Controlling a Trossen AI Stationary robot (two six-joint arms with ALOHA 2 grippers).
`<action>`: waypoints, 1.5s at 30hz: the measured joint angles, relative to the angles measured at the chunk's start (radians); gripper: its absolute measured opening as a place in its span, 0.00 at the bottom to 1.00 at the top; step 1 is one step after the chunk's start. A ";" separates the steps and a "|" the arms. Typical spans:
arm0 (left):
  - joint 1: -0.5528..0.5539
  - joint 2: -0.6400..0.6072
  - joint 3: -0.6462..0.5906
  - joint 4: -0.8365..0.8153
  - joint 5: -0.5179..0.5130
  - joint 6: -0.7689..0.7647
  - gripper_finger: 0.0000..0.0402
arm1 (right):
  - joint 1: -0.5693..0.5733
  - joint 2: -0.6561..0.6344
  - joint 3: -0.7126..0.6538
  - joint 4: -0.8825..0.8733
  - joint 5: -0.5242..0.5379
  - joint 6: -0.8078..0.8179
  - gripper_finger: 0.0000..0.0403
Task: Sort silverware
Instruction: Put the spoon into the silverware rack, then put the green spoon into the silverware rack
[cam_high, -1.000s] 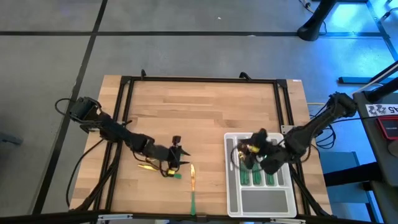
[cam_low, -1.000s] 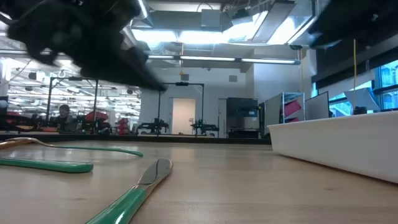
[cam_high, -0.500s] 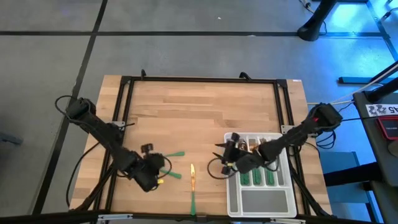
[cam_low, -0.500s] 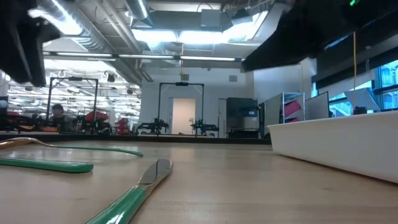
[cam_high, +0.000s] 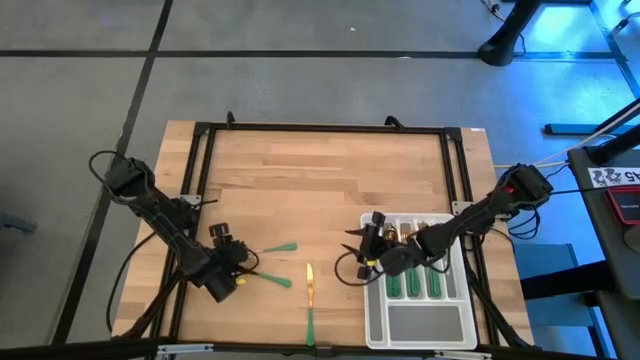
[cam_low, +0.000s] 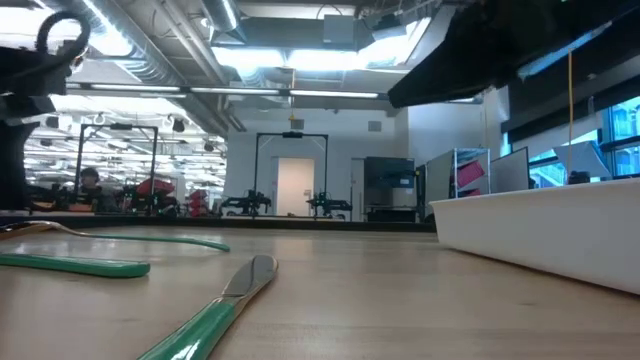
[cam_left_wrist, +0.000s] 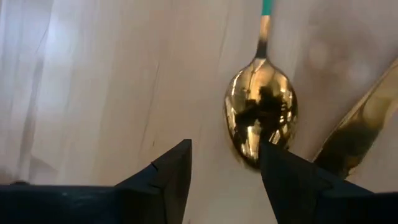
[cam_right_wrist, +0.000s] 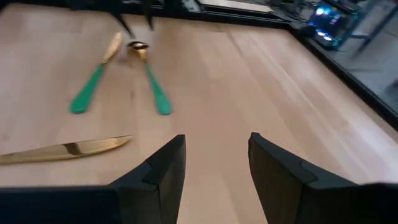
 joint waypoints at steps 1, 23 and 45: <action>-0.006 0.000 -0.008 0.014 -0.015 0.002 0.44 | -0.009 0.000 0.000 0.000 0.002 -0.001 0.43; 0.056 -0.004 -0.150 0.385 -0.021 0.059 0.43 | -0.040 0.000 0.001 0.009 -0.140 0.167 0.43; 0.187 -0.095 -0.120 0.434 0.037 0.102 0.02 | -0.058 0.277 0.155 0.169 -0.175 -0.332 0.43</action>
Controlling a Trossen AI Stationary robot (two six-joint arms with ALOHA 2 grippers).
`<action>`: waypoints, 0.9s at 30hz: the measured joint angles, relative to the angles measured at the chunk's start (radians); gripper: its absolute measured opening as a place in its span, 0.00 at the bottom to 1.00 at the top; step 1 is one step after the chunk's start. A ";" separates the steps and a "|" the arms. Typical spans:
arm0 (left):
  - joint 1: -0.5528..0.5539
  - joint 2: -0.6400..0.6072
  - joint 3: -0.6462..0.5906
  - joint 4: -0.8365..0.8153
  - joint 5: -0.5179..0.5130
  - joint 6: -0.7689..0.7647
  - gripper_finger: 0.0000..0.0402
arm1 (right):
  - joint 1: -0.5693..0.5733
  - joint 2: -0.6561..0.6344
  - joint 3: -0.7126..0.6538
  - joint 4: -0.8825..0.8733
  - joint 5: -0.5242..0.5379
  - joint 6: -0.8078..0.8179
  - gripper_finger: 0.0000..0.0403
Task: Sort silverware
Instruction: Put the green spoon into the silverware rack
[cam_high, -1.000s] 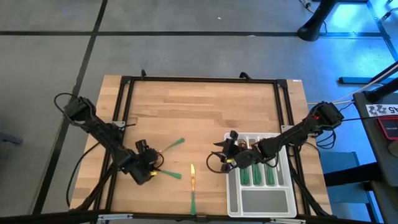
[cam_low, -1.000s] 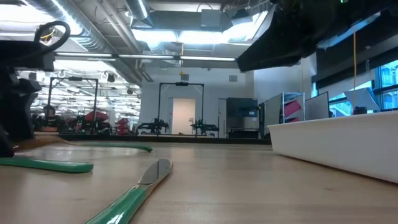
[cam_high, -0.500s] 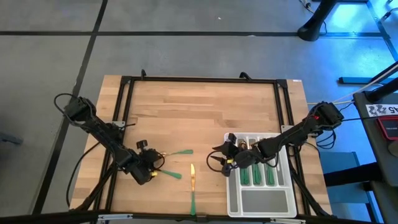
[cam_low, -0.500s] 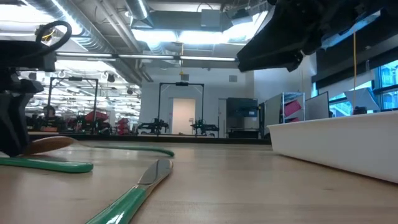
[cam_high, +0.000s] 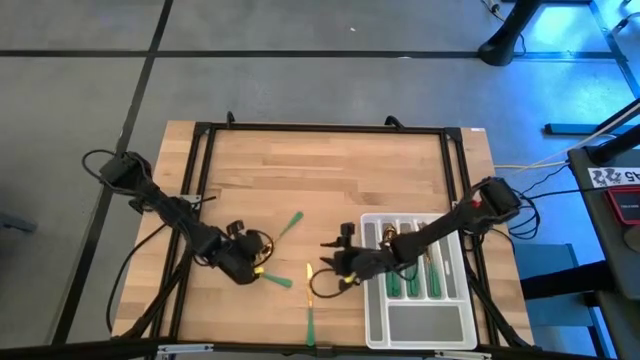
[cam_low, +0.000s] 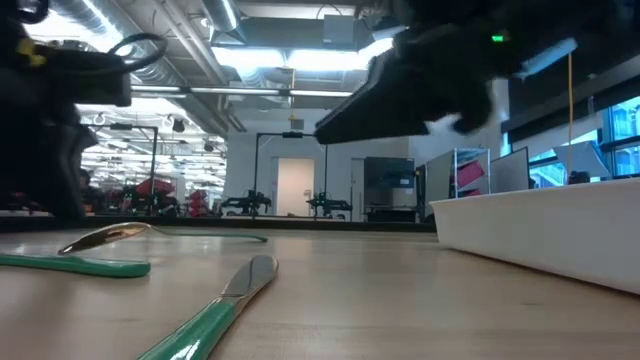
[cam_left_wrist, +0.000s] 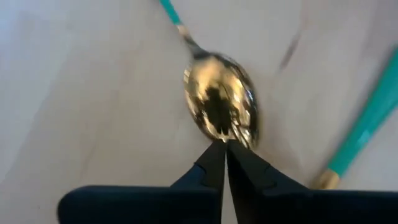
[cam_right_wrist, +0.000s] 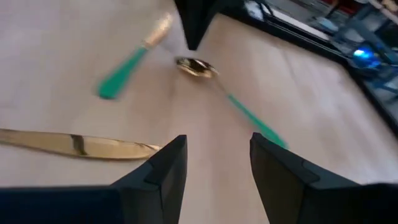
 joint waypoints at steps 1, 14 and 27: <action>0.013 -0.003 0.000 -0.002 -0.004 -0.004 0.03 | -0.007 0.007 0.022 -0.026 0.011 -0.011 0.43; 0.144 -0.020 0.001 0.160 0.012 -0.085 0.57 | -0.021 0.011 0.083 -0.227 0.028 0.118 0.43; 0.188 0.078 0.001 0.132 0.100 0.056 0.54 | -0.021 0.011 0.082 -0.337 0.004 0.244 0.43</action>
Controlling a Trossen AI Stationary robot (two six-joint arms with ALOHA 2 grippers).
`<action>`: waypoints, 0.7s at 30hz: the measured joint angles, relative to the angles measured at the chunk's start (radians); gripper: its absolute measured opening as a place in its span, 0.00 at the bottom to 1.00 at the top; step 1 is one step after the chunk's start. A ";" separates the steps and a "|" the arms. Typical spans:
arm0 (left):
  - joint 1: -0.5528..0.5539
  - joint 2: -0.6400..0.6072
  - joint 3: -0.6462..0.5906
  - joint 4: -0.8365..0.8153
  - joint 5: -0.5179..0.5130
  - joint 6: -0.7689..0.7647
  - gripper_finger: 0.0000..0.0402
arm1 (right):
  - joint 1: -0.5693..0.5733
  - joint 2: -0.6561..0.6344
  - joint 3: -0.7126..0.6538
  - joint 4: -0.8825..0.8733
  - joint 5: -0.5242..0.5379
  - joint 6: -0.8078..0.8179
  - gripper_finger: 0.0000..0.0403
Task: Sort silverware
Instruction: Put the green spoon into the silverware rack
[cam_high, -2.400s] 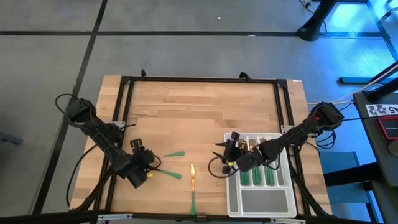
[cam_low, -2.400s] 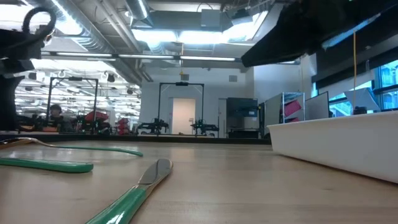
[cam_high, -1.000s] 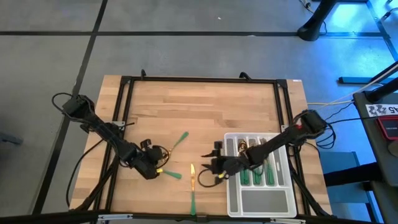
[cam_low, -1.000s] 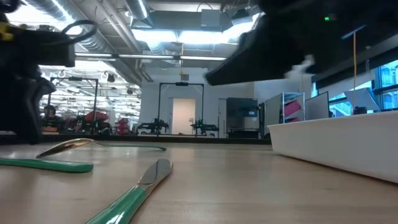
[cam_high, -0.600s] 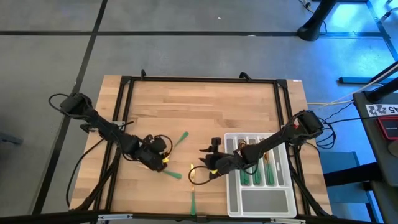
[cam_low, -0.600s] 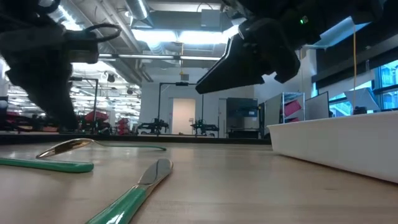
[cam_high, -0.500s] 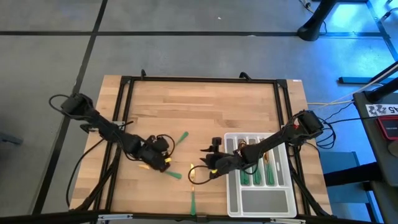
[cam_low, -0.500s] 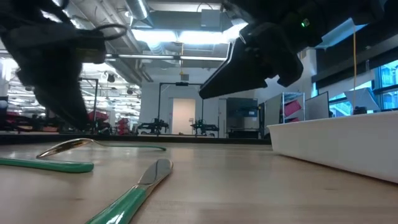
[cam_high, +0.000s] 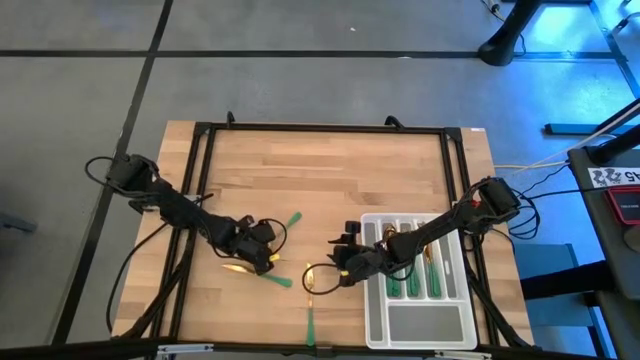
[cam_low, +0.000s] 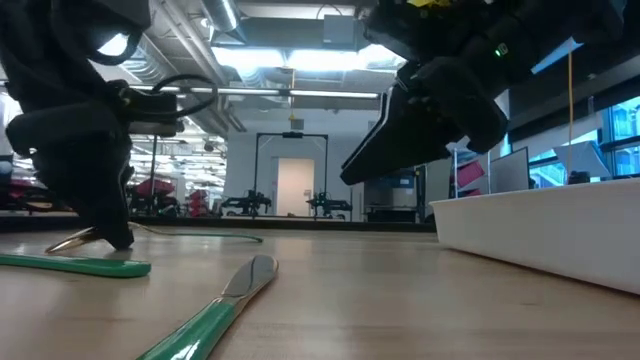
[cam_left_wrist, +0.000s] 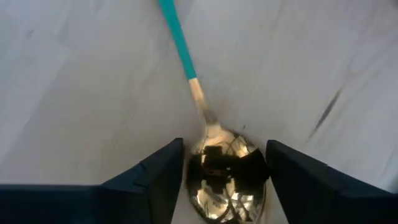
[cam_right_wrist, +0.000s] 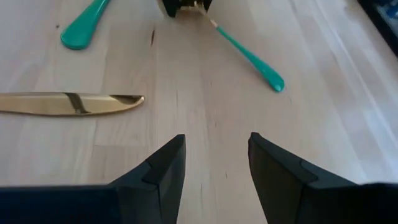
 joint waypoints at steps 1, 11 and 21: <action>0.000 0.002 0.001 -0.006 0.001 -0.003 0.52 | 0.000 0.000 0.000 -0.003 -0.001 0.008 0.43; -0.001 0.000 0.006 -0.052 0.024 0.098 0.38 | -0.001 0.041 0.000 0.161 -0.010 0.074 0.43; -0.004 0.001 0.070 -0.068 0.120 0.216 0.04 | -0.038 0.234 0.041 0.585 -0.143 -0.202 0.43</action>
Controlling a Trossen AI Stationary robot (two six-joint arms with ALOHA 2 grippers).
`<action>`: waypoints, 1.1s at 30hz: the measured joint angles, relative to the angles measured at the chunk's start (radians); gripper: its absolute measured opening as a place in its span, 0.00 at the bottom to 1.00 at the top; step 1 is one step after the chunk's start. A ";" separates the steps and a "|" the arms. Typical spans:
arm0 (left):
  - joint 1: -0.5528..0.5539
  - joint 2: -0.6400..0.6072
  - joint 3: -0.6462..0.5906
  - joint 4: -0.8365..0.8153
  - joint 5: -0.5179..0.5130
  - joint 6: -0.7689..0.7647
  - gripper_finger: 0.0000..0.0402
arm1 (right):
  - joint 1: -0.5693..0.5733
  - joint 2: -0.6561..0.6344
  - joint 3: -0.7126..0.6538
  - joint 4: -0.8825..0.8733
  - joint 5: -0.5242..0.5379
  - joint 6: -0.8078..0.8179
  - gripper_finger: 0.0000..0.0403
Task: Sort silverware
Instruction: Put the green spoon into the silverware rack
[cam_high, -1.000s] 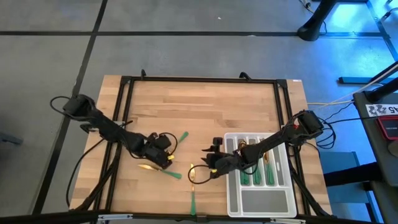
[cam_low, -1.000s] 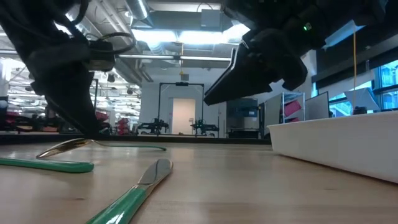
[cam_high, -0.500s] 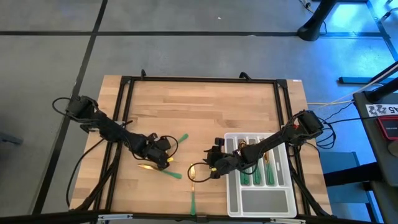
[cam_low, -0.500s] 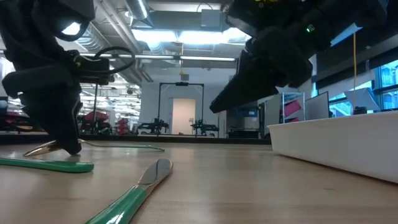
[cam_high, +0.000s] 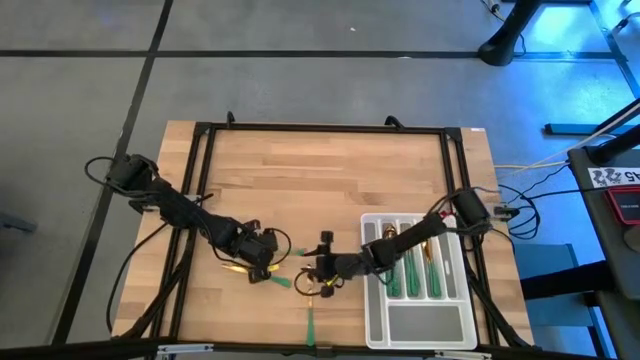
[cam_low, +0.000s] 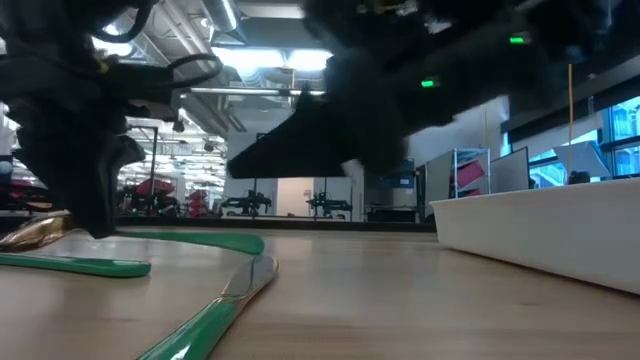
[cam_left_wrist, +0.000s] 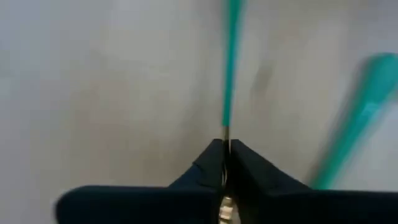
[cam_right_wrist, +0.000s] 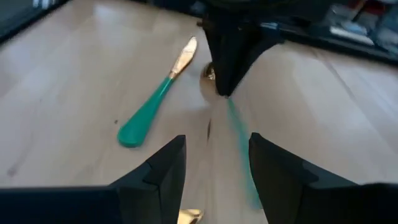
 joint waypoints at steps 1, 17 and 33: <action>0.002 0.000 0.004 0.008 0.023 0.008 0.02 | -0.010 0.011 0.023 -0.020 -0.014 -0.032 0.43; 0.002 0.000 0.005 0.007 -0.001 0.036 0.00 | -0.189 0.162 0.432 -0.731 -0.364 0.131 0.39; -0.064 -0.017 0.007 -0.015 -0.159 0.048 0.30 | -0.094 0.088 0.429 -0.999 -0.200 0.349 0.02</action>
